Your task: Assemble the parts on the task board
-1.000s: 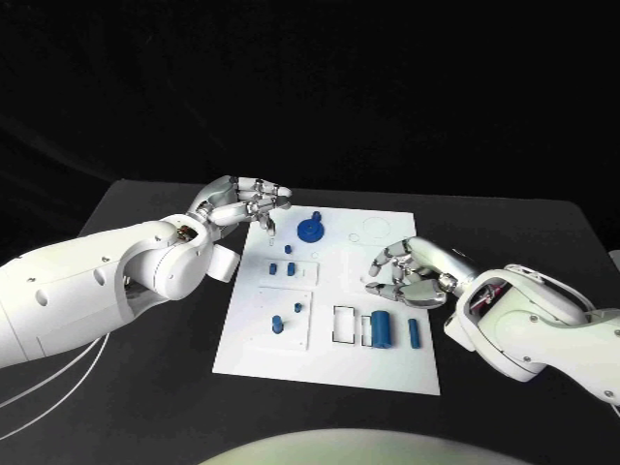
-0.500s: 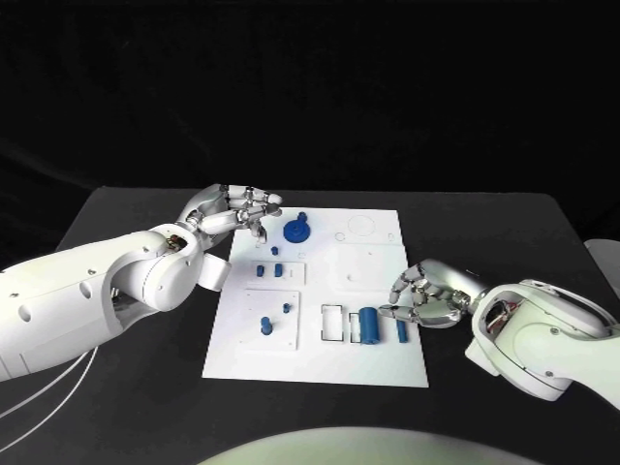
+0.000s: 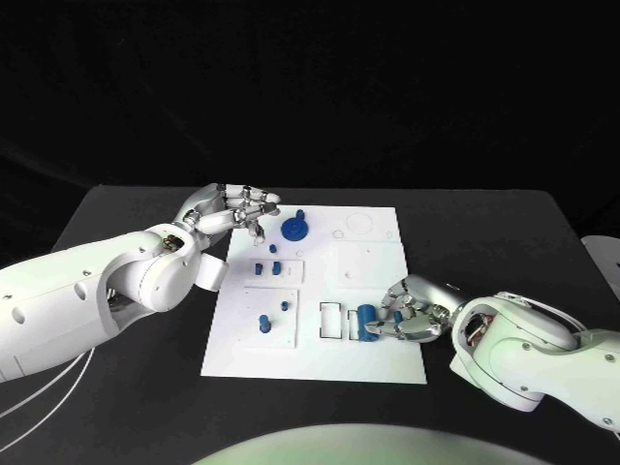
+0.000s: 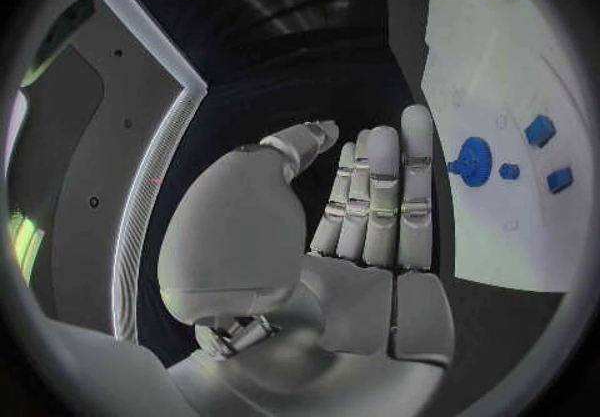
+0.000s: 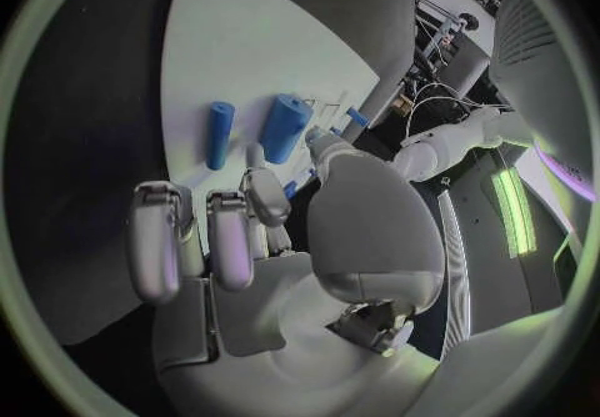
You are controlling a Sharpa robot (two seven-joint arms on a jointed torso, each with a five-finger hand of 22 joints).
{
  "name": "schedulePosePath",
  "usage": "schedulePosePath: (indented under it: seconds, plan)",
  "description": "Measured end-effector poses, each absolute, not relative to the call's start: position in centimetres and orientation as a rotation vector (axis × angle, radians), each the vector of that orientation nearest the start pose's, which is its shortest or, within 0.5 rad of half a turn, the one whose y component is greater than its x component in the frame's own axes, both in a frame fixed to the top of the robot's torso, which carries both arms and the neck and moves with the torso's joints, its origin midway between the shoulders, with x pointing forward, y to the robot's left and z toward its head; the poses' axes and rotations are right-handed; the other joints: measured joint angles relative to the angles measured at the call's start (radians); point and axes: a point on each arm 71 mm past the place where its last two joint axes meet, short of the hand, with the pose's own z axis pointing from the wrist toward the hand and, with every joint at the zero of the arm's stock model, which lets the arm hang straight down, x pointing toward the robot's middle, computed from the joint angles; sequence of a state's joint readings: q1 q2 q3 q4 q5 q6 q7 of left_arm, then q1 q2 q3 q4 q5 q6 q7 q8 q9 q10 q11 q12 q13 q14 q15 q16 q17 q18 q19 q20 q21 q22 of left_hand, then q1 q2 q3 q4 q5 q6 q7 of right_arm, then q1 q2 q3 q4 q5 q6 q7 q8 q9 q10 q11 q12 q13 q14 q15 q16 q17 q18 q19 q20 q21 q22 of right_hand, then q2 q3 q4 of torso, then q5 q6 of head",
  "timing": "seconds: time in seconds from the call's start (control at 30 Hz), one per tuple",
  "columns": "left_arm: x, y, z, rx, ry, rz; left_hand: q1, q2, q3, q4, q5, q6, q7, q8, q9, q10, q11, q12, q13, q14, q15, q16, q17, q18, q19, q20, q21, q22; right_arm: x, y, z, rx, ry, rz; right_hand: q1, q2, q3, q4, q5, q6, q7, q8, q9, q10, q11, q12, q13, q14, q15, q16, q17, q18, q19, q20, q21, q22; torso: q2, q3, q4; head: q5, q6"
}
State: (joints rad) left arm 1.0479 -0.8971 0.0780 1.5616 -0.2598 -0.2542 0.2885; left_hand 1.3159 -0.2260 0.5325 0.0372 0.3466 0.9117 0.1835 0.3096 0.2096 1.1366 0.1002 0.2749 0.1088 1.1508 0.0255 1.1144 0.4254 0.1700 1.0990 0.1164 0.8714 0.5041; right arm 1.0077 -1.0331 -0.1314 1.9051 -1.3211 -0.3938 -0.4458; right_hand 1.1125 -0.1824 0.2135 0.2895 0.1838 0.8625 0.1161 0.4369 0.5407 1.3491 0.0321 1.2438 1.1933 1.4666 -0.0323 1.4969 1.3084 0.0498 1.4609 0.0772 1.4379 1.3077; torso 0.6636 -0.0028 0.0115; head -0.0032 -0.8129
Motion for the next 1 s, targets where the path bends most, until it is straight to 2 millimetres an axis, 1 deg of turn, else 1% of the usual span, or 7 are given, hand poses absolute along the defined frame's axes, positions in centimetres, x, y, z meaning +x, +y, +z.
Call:
schedulePosePath:
  seconds: [0.03, 0.33, 0.5, 0.6, 0.83, 0.9, 1.0]
  plan:
    - [46.7, 21.9, -20.6, -0.98, 1.576, -1.486, 0.0, 0.0, 0.0, 0.0, 0.0, 0.0, 0.0, 0.0, 0.0, 0.0, 0.0, 0.0, 0.0, 0.0, 0.0, 0.0, 0.0, 0.0, 0.0, 0.0, 0.0, 0.0, 35.6, -20.1, -26.7, 0.207, 2.04, 0.589, 0.007, 0.007, -0.005, 0.001, 0.0, 0.0, 0.0, 0.001, 0.001, 0.009, 0.0, 0.013, 0.014, 0.0, 0.0, 0.002, 0.0, 0.0, 0.002, -0.002, 0.005, 0.0, 0.0, 0.0, 0.0005, 0.0, 0.0]
    - [46.7, 22.0, -20.6, -0.981, 1.576, -1.484, 0.0, 0.0, 0.0, 0.0, 0.0, 0.0, 0.0, 0.0, 0.0, 0.0, 0.0, 0.0, 0.0, 0.0, 0.0, 0.0, 0.0, 0.0, 0.004, -0.004, 0.0, 0.0, 36.0, -19.2, -27.4, 0.193, 2.039, 0.581, 0.007, 0.007, -0.016, 0.003, 0.004, 0.006, -0.005, 0.018, 0.013, 0.018, -0.003, 0.031, 0.042, 0.0, 0.0, 0.008, 0.0, 0.0, 0.004, -0.004, 0.005, 0.0, 0.002, 0.0006, -0.0009, 0.002, -0.005]
    - [46.7, 22.0, -20.6, -0.981, 1.577, -1.484, 0.0, 0.0, 0.0, 0.0, 0.0, 0.0, 0.0, 0.0, 0.0, 0.0, 0.0, 0.0, 0.0, 0.0, 0.0, 0.0, 0.0, 0.0, 0.004, -0.004, 0.0, -0.001, 36.2, -18.7, -27.4, 0.186, 2.032, 0.583, 0.01, 0.01, -0.023, 0.002, 0.007, 0.009, -0.004, 0.017, 0.013, 0.018, -0.003, 0.036, 0.047, 0.0, 0.0, 0.008, 0.0, 0.0, 0.004, -0.004, 0.005, 0.0, 0.001, 0.0011, -0.0003, -0.001, -0.008]
    - [46.7, 22.0, -20.6, -0.982, 1.577, -1.482, 0.0, 0.0, -0.001, 0.001, 0.0, 0.0, 0.0, 0.0, 0.0, 0.0, 0.0, 0.0, 0.0, 0.0, 0.0, 0.0, 0.0, 0.0, 0.004, -0.004, -0.003, -0.001, 36.2, -18.4, -27.5, 0.181, 2.029, 0.585, 0.025, 0.025, -0.028, -0.003, 0.01, 0.009, -0.004, 0.015, 0.013, 0.027, -0.005, 0.051, 0.06, 0.0, 0.0, 0.012, 0.0, 0.0, 0.004, -0.004, 0.005, 0.0, 0.001, 0.0009, -0.0004, 0.0, -0.009]
    - [46.7, 22.0, -20.6, -0.983, 1.579, -1.482, 0.0, 0.0, -0.003, 0.003, 0.0, 0.0, 0.0, 0.0, 0.0, 0.0, 0.0, 0.0, 0.001, 0.0, 0.0, 0.0, 0.0, 0.0, 0.004, -0.004, -0.004, -0.001, 36.3, -18.2, -27.5, 0.177, 2.023, 0.586, 0.099, 0.032, -0.017, -0.016, 0.019, 0.012, -0.008, 0.011, 0.009, 0.029, -0.007, 0.059, 0.078, -0.001, -0.001, 0.014, 0.0, 0.0, 0.004, -0.004, 0.011, 0.0, 0.0, 0.0001, -0.0017, 0.005, -0.011]
    - [46.7, 22.0, -20.6, -0.983, 1.579, -1.481, 0.0, 0.0, -0.003, 0.003, 0.0, 0.0, 0.0, 0.0, 0.0, 0.0, 0.0, 0.0, 0.001, 0.0, 0.0, 0.0, 0.0, 0.0, 0.004, -0.004, -0.004, -0.001, 36.3, -18.2, -27.4, 0.18, 2.02, 0.586, 0.109, 0.027, -0.003, -0.029, 0.015, 0.015, -0.01, 0.012, 0.005, 0.031, -0.009, 0.062, 0.08, -0.003, -0.004, 0.014, 0.0, 0.0, 0.004, -0.004, 0.011, 0.0, 0.0, -0.0005, -0.0019, 0.005, -0.011]
    - [46.7, 22.0, -20.6, -0.983, 1.58, -1.481, 0.0, 0.0, -0.003, 0.003, 0.0, 0.0, 0.0, 0.0, 0.0, 0.0, 0.0, 0.0, 0.001, 0.0, 0.0, 0.0, 0.0, 0.0, 0.004, -0.004, -0.004, -0.001, 36.2, -18.4, -27.5, 0.199, 2.016, 0.584, 0.124, 0.012, 0.022, -0.018, -0.004, 0.022, -0.018, 0.011, 0.002, 0.036, -0.014, 0.067, 0.089, 0.002, -0.009, 0.014, 0.0, 0.001, 0.008, -0.01, 0.011, 0.0, -0.001, -0.0007, -0.0018, 0.004, -0.009]
